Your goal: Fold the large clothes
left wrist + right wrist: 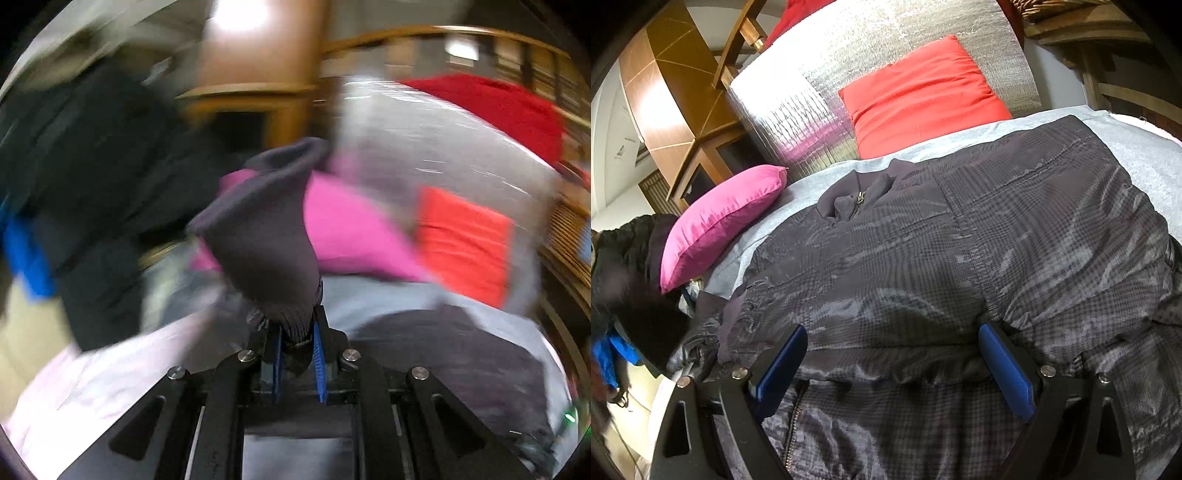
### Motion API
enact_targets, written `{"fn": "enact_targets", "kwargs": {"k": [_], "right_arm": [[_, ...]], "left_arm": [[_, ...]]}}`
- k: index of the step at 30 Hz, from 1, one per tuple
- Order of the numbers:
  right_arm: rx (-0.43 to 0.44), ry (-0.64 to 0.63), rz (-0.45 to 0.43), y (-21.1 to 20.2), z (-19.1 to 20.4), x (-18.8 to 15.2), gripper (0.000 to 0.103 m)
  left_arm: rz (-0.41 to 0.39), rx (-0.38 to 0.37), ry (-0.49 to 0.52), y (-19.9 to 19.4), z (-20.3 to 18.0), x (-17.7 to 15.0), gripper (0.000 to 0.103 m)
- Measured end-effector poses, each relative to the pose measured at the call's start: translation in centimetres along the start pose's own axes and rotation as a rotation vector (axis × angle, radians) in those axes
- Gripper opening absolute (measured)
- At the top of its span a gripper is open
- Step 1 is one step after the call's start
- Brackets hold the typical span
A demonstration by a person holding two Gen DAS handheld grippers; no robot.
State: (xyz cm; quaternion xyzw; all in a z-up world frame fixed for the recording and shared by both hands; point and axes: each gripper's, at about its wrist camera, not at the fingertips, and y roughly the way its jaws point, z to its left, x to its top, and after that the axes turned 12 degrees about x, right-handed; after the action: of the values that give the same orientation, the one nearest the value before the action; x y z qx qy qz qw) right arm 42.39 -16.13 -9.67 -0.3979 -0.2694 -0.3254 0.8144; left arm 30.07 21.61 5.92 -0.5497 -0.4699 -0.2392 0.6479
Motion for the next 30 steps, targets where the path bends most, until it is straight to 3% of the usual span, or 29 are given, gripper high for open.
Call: {"fn": "enact_targets", "kwargs": {"k": [2, 4, 5, 6, 8, 12, 15, 17, 20, 22, 24, 26, 28, 29, 30], "right_arm": [[-0.01, -0.005, 0.007, 0.2, 0.2, 0.0, 0.096], [-0.013, -0.006, 0.009, 0.2, 0.2, 0.0, 0.096], [-0.01, -0.004, 0.007, 0.2, 0.2, 0.0, 0.096], [-0.005, 0.0, 0.005, 0.1, 0.1, 0.0, 0.096], [0.008, 0.009, -0.001, -0.1, -0.1, 0.0, 0.096], [0.02, 0.018, -0.005, -0.2, -0.4, -0.1, 0.096], [0.022, 0.019, -0.004, -0.2, -0.4, -0.1, 0.097], [0.02, 0.022, 0.004, -0.1, -0.4, 0.1, 0.097], [0.019, 0.066, 0.048, -0.6, 0.0, 1.1, 0.097], [0.141, 0.169, 0.032, -1.9, 0.5, 2.3, 0.097], [0.182, 0.144, 0.014, -2.4, 2.2, 4.1, 0.097], [0.184, 0.129, 0.075, -0.7, 3.2, 5.4, 0.097], [0.162, 0.158, 0.214, 3.1, 3.1, 5.8, 0.093], [0.134, 0.142, 0.264, 4.8, 3.3, 5.6, 0.089], [0.102, 0.114, 0.318, 6.3, 3.6, 5.2, 0.072]], "left_arm": [[-0.007, -0.123, 0.07, -1.7, -7.0, -0.3, 0.016], [0.061, -0.222, 0.145, -1.8, -12.4, -1.7, 0.023], [0.096, -0.257, 0.189, -1.7, -14.5, -2.8, 0.039], [0.125, -0.284, 0.23, -1.6, -16.1, -3.9, 0.065], [0.154, -0.312, 0.302, -1.9, -17.5, -6.5, 0.077], [0.184, -0.249, 0.293, -1.0, -14.2, -10.4, 0.077], [0.212, -0.166, 0.169, 0.5, -8.9, -11.1, 0.077], [0.269, -0.071, 0.0, 2.4, -4.2, -11.7, 0.077], [0.354, -0.055, -0.188, 3.7, 0.9, -12.8, 0.077], [0.347, -0.042, -0.226, 3.5, 2.9, -13.2, 0.077], [0.344, -0.029, -0.252, 2.9, 4.2, -13.9, 0.077], [0.361, -0.04, -0.292, 2.9, 5.1, -14.4, 0.077], [0.361, -0.047, -0.303, 2.6, 6.2, -14.7, 0.077], [0.358, -0.05, -0.3, 2.6, 6.2, -14.7, 0.077], [0.355, -0.054, -0.298, 2.7, 6.0, -14.8, 0.077]]}}
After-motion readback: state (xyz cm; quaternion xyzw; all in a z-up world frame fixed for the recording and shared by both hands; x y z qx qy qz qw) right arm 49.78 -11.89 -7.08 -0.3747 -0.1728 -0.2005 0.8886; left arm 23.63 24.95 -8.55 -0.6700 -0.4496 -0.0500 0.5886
